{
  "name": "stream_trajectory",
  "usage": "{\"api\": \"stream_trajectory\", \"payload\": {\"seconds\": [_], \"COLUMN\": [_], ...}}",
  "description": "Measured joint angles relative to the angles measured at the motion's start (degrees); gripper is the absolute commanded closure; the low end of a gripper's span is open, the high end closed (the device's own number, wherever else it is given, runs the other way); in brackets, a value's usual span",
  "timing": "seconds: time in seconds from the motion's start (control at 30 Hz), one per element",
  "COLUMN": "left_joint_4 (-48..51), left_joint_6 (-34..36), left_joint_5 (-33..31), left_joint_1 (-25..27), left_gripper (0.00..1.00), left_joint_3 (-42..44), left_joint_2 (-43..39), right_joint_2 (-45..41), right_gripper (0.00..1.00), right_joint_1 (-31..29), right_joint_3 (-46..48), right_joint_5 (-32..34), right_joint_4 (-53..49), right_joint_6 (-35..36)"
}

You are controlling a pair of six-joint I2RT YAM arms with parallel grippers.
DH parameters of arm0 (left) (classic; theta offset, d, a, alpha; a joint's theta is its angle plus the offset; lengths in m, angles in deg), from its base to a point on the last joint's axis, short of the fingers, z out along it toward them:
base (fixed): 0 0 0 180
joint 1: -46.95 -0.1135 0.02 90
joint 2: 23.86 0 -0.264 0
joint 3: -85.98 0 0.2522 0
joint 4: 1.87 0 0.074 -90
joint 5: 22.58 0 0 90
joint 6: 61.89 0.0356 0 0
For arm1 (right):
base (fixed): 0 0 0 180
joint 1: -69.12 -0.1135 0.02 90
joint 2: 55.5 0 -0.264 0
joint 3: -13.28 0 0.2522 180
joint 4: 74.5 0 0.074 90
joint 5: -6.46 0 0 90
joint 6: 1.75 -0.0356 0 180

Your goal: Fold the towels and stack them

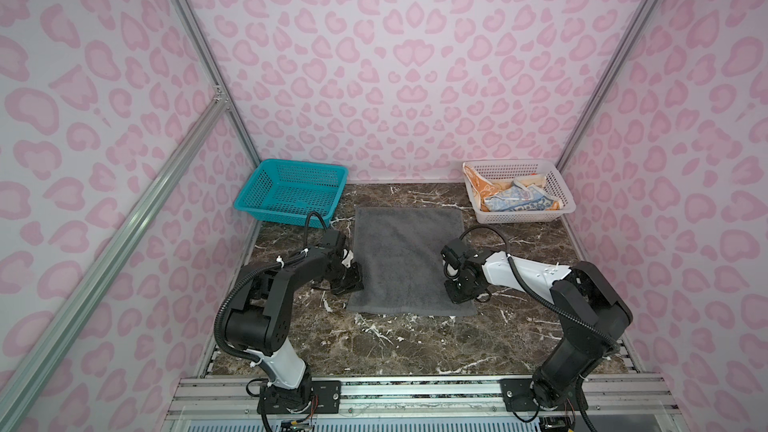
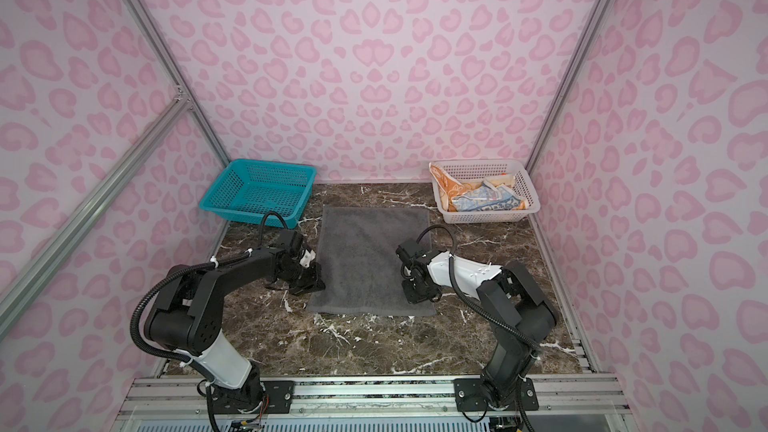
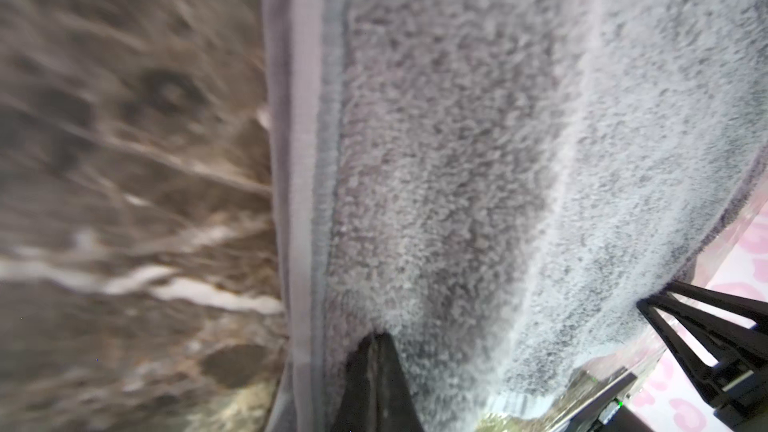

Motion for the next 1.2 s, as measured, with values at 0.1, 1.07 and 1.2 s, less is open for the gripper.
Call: {"api": "stream_trajectory", "payload": {"seconds": [0.1,1.07,1.2], "left_joint_4": [4.1,8.7,8.4], "left_joint_6": [0.4,11.5,12.2], "left_joint_5": [-0.9,-18.4,-18.4], "left_joint_1": [0.9,-2.2,-2.3], "left_gripper": [0.96,0.46,0.46], "left_joint_3": [0.5,-49.3,-52.0], "left_joint_2": [-2.0,20.1,24.2], "right_joint_2": [-1.6,17.4,22.0], "right_gripper": [0.75,0.46,0.46], "right_joint_1": [-1.5,16.3,16.6], "right_joint_3": [0.7,-35.4,-40.1], "right_joint_5": [-1.1,7.1,9.0], "right_joint_4": [-3.4,4.4,4.2], "right_joint_6": [1.0,-2.1,-3.1]}}
